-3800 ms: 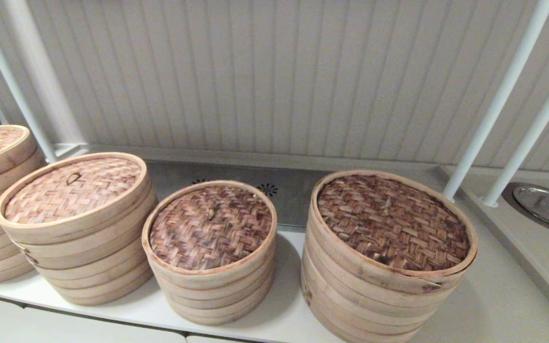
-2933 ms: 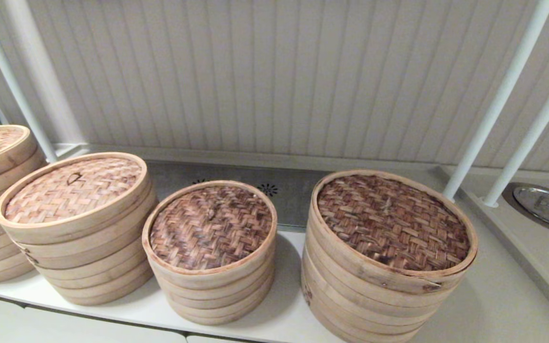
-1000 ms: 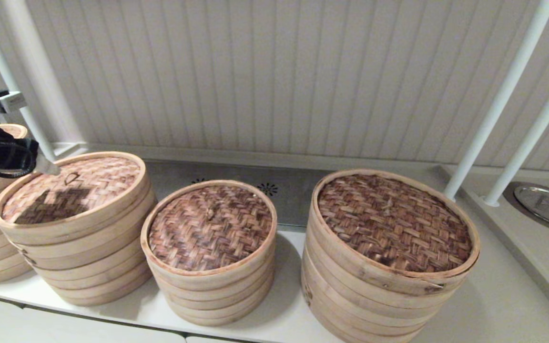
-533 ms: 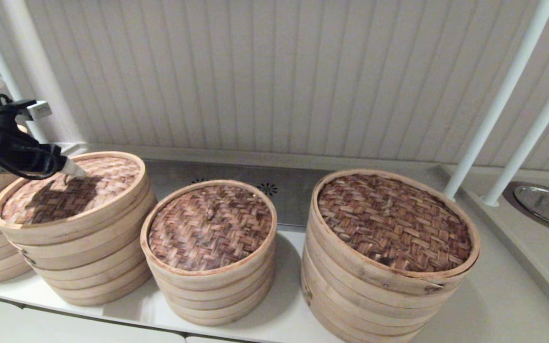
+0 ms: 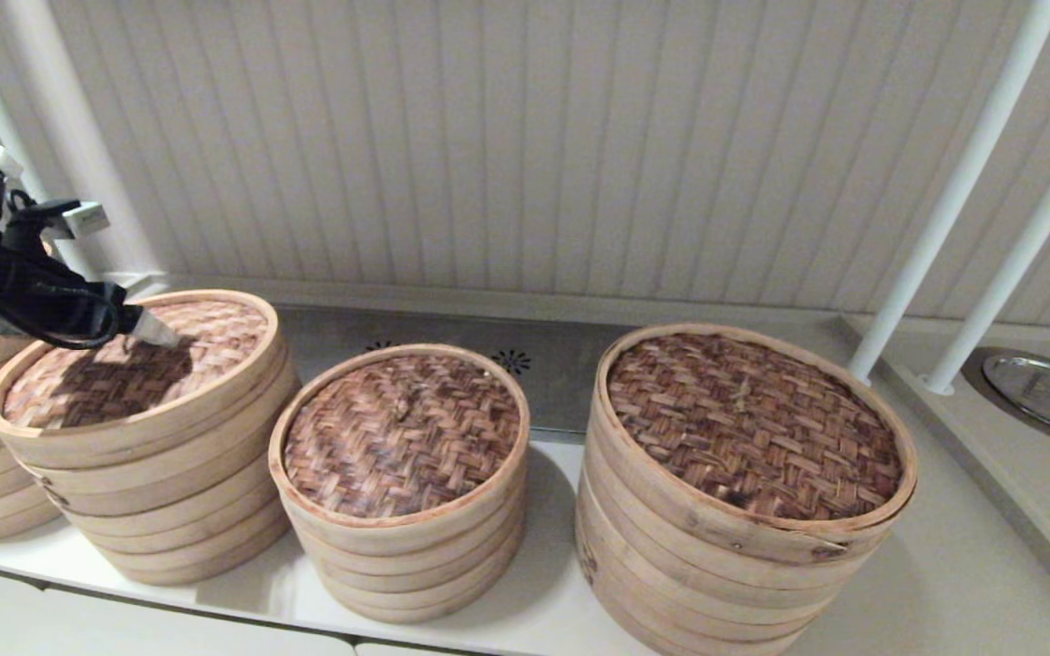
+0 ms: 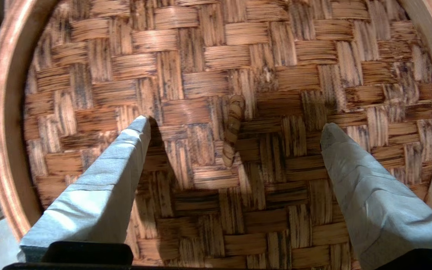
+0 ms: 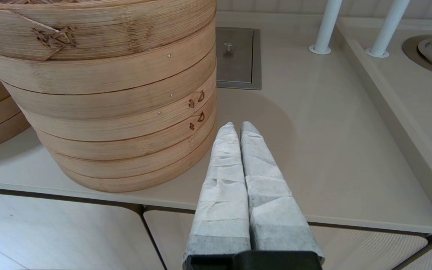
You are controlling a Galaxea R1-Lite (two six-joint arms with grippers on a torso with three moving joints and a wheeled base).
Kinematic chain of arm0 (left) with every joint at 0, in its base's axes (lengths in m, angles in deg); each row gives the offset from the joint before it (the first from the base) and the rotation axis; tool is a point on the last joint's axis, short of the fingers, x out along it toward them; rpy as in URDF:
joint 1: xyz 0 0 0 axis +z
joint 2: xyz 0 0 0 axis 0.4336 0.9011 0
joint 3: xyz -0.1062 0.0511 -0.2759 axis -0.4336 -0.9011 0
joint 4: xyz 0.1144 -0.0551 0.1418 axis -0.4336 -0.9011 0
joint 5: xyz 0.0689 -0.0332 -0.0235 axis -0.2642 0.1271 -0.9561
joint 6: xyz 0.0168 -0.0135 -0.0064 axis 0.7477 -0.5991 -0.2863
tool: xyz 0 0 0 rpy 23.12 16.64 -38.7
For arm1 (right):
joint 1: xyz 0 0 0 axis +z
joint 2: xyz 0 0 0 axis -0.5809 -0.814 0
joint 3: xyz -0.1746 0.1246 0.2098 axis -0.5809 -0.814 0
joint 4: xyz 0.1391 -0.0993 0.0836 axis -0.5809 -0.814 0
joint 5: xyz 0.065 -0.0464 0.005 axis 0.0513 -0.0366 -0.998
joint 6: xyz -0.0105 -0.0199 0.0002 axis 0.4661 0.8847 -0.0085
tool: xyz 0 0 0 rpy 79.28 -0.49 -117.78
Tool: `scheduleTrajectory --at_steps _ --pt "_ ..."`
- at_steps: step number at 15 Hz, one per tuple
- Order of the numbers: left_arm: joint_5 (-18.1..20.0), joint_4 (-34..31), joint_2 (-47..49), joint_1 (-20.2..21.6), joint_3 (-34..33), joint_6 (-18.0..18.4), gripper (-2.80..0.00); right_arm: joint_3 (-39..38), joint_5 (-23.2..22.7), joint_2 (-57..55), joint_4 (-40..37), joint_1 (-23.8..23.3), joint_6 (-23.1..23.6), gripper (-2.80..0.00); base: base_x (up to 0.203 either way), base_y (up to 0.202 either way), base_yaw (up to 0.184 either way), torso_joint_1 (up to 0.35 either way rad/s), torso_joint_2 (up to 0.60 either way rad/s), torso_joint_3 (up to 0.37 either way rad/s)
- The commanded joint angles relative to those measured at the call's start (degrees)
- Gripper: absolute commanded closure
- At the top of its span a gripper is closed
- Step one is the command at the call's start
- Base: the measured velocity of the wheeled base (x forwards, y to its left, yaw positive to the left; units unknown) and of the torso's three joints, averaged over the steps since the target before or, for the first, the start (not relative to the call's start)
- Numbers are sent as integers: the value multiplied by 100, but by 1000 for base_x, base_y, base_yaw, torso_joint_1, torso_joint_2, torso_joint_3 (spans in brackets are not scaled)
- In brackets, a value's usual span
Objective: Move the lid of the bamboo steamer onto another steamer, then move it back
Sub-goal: Pick up the steamer
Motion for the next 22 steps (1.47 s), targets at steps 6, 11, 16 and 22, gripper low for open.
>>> scheduleTrajectory --at_steps 6,11,16,22 --pt "79 -24 50 -1 39 17 0 0 -1 2 2 2 -4 0 0 0 0 0 0 0" --pt "79 -15 94 -1 -31 9 0 0 -1 2 2 2 -4 0 0 0 0 0 0 0" --pt "87 -15 164 -1 -10 -9 0 0 -1 2 -6 2 5 0 0 0 0 0 0 0" --pt "166 -50 6 -1 285 -70 0 0 -1 2 2 2 5 0 0 0 0 0 0 0"
